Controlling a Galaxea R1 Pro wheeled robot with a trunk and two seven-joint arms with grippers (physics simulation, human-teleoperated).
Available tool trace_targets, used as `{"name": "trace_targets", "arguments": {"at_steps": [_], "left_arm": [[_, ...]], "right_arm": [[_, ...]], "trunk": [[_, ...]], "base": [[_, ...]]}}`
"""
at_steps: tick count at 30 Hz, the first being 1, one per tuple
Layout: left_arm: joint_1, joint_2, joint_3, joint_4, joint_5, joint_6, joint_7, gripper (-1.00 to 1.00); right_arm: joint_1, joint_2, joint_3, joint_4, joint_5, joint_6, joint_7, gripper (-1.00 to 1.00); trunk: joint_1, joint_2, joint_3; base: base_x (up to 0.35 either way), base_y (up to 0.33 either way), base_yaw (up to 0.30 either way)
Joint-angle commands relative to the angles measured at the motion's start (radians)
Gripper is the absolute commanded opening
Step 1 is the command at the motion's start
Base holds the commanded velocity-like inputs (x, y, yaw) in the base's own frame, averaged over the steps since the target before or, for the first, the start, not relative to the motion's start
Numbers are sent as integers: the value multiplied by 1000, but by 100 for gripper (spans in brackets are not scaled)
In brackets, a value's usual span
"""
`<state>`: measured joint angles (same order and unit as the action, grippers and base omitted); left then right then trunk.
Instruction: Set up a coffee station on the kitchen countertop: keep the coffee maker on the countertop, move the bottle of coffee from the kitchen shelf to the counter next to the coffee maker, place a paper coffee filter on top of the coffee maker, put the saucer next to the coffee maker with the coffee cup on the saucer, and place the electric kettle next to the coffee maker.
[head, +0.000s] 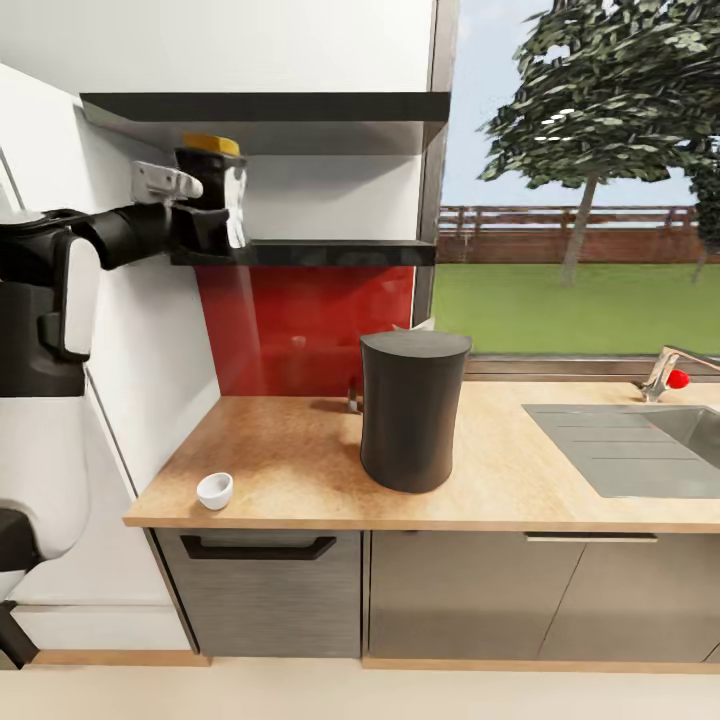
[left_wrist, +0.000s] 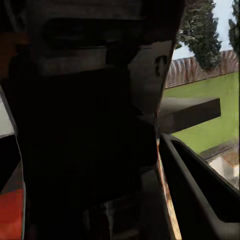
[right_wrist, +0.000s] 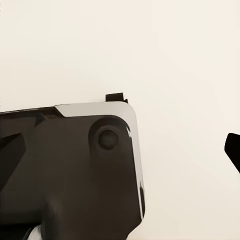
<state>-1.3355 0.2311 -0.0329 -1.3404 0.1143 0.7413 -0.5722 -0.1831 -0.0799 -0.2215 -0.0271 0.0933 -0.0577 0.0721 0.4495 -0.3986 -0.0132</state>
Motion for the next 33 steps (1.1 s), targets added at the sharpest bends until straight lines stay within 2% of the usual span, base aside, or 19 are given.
{"name": "trace_targets", "arguments": {"at_steps": [1,3,5,7,11,15,17,18,20,21,23,25,26,28,29,30,33], "left_arm": [[20,4,36,-25,15,27,-46,-100],[38,6,85,-54,18,83,-125,-100],[66,6,110,-75,19,106,-171,-100],[174,7,143,-133,19,112,-195,-100],[312,5,181,-163,19,96,-202,-100],[454,3,195,-167,18,-39,-203,-100],[505,0,194,-167,17,-86,-202,-100],[551,-4,193,-167,12,-122,-198,-100],[581,-6,191,-162,7,-152,-195,-100],[615,-10,190,-154,-2,-207,-178,-100],[645,-16,189,-146,-7,-260,-137,-100],[667,-34,176,-112,-10,-306,-49,-100],[673,-47,152,-77,-16,-326,5,-100],[677,-59,118,-30,-25,-374,69,-100],[677,-66,84,17,-31,-436,136,-100],[677,-72,66,41,-33,-461,174,-100],[677,-113,5,100,-39,-500,279,-100]], "right_arm": [[-1,0,-9,1,10,-4,3,100],[-1,0,-9,1,9,-4,3,100],[-1,0,-9,1,9,-4,3,100],[-1,0,-9,1,9,-4,3,100],[-1,0,-9,1,9,-4,3,100],[-1,9,-9,-1,9,-4,2,100],[-1,11,-9,-1,9,-4,2,100],[-1,12,-10,-2,8,-4,2,100],[-1,12,-10,-2,8,-4,2,100],[-1,12,-10,-3,8,-5,1,100],[-1,12,-10,-3,9,-4,1,100],[-1,12,-9,-3,9,-4,1,100],[-1,12,-9,-3,9,-4,1,100],[-1,12,-9,-2,9,-4,1,100],[-1,12,-9,-2,9,-4,2,100],[-1,12,-9,-2,9,-4,2,100],[-1,12,-9,-3,9,-4,2,100]], "trunk": [[1,-1,-1],[1,-1,-1],[1,-1,-1],[1,-1,-1],[1,-1,-1],[1,-1,-1],[1,-1,-1],[1,-1,-1],[1,-1,-1],[1,-1,-1],[1,-1,-1],[1,-1,-1],[1,-1,-1],[1,-1,-1],[1,-1,-1],[1,-1,-1],[1,-1,-1]], "base": [[0,0,0],[0,0,0],[0,0,0],[0,0,0],[0,0,0],[0,0,0],[0,0,0],[0,0,0],[0,0,0],[0,0,0],[0,0,0],[0,0,0],[0,0,0],[0,0,0],[0,0,0],[0,0,0],[0,0,0]]}}
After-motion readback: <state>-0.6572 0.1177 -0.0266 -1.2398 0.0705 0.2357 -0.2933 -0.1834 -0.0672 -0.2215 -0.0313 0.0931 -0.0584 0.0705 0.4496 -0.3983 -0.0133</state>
